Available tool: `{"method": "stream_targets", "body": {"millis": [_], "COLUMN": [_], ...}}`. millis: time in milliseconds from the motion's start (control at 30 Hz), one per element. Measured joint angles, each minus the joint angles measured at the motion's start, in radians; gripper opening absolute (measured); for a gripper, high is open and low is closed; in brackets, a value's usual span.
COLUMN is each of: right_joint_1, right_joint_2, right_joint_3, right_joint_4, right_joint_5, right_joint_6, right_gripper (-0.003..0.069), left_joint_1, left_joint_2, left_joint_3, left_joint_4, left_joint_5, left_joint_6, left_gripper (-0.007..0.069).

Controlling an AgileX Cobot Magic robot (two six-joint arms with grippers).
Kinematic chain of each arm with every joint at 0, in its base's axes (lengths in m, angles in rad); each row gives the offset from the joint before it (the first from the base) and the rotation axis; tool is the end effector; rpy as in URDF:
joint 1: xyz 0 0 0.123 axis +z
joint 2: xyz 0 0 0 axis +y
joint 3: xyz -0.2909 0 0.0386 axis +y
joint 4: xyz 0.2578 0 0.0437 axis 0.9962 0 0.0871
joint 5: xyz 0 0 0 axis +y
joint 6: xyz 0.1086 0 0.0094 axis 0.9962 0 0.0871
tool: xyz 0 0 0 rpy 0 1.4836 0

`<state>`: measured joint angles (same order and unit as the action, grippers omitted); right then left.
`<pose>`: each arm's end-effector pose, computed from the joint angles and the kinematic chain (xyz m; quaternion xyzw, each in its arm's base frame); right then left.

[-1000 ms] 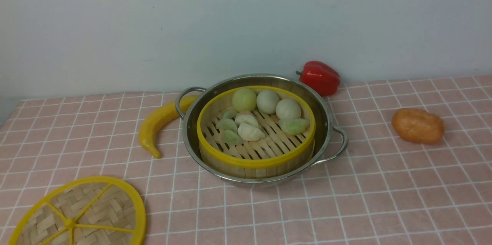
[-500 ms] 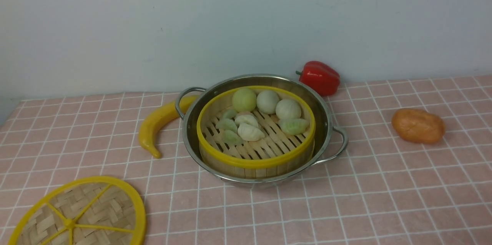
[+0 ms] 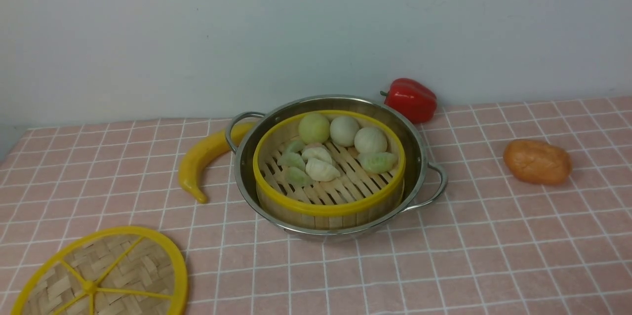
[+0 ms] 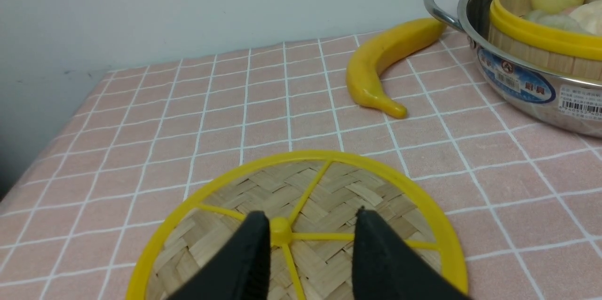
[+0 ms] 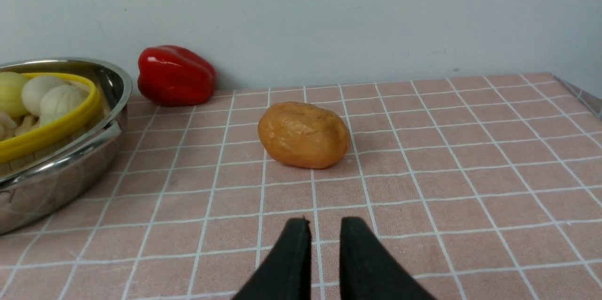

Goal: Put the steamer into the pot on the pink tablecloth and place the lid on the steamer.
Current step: 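Grasp the bamboo steamer lid lying on the table by its centre knob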

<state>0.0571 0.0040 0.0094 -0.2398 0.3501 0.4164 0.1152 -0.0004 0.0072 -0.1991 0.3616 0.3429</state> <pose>0.0728 -0.0048 0.1742 0.0777 0.7909 0.0427 0.6055 0.0722 0.0007 0.1739 0.0375 0.7962 0.0540 0.6015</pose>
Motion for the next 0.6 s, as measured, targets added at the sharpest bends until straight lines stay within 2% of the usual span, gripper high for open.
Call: {"method": "stream_targets", "body": {"millis": [600], "right_joint_1": [0.0], "right_joint_2": [0.0], "right_joint_3": [0.0], "right_joint_4": [0.003], "right_joint_5": [-0.003], "right_joint_6": [-0.001], "right_gripper": [0.0167], "left_joint_1": [0.0], "left_joint_2": [0.0], "left_joint_3": [0.0], "left_joint_4": [0.0], "left_joint_5": [-0.001], "left_joint_6": [0.0], "left_gripper": [0.0244]}}
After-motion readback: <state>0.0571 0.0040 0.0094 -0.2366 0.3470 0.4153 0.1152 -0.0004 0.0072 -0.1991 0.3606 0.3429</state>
